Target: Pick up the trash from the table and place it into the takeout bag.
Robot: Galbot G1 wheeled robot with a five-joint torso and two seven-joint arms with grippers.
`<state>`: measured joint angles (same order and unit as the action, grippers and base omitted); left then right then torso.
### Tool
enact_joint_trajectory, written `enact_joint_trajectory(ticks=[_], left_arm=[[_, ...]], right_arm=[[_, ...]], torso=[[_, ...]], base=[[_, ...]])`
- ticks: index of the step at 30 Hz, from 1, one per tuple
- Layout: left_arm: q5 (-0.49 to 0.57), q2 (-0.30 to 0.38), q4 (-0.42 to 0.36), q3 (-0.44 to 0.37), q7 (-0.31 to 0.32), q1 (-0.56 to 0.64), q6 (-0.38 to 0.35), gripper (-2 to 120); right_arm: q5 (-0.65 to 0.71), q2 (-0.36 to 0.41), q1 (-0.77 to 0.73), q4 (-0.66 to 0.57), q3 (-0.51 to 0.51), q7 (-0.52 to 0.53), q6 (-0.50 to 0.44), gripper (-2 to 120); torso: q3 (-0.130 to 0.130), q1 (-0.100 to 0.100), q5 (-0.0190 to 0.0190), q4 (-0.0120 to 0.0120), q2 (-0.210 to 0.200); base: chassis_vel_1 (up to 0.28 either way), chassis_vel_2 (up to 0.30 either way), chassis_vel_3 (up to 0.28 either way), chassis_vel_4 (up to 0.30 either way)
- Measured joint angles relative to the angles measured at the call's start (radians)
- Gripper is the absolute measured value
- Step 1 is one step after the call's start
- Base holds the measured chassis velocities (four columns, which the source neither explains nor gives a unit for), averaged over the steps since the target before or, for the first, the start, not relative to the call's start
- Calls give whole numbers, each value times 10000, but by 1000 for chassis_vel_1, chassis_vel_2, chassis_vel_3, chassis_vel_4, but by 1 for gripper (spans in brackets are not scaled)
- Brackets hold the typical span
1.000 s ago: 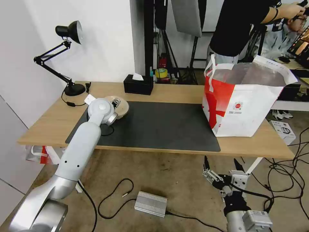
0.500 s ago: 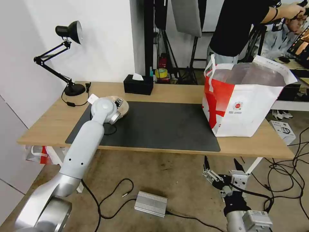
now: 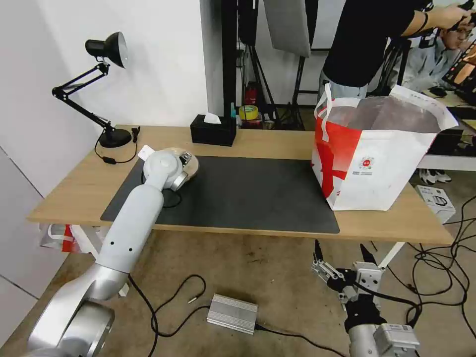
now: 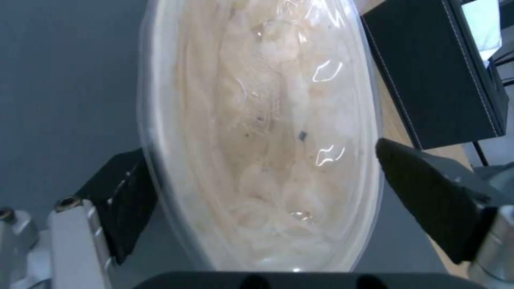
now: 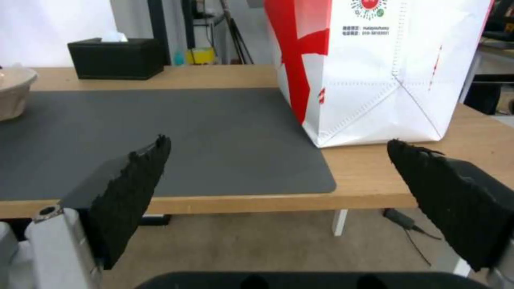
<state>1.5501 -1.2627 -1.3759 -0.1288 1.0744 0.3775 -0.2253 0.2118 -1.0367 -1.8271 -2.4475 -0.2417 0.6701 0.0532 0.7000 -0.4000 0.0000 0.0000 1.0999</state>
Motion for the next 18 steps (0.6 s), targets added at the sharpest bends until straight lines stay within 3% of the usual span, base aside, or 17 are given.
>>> enact_joint_trajectory(ticks=[3, 5, 7, 11, 14, 18], left_arm=[[34, 28, -35, -5, 19, -1, 10, 80], [40, 33, -41, -5, 24, -1, 10, 80], [78, 50, -58, -19, 31, -20, 10, 65], [81, 32, -1, -31, 35, -46, 11, 57], [47, 19, 78, 0, 66, -52, -10, 40], [35, -9, 67, -3, 66, -52, -24, 29]], right_arm=[[0, 0, 1, 0, 0, 0, 0, 100], [0, 0, 0, 0, 0, 0, 0, 100], [0, 0, 0, 0, 0, 0, 0, 100], [0, 0, 0, 0, 0, 0, 0, 100], [0, 0, 0, 0, 0, 0, 0, 100], [0, 0, 0, 0, 0, 0, 0, 100]], torso=[[0, 0, 0, 0, 0], [0, 0, 0, 0, 0], [0, 1, 0, 0, 0], [0, 0, 0, 0, 0], [0, 0, -1, 0, 0], [0, 1, 0, 0, 0]], base=[[0, 0, 0, 0], [0, 0, 0, 0], [0, 0, 0, 0], [0, 0, 0, 0], [0, 0, 0, 0], [0, 0, 0, 0]])
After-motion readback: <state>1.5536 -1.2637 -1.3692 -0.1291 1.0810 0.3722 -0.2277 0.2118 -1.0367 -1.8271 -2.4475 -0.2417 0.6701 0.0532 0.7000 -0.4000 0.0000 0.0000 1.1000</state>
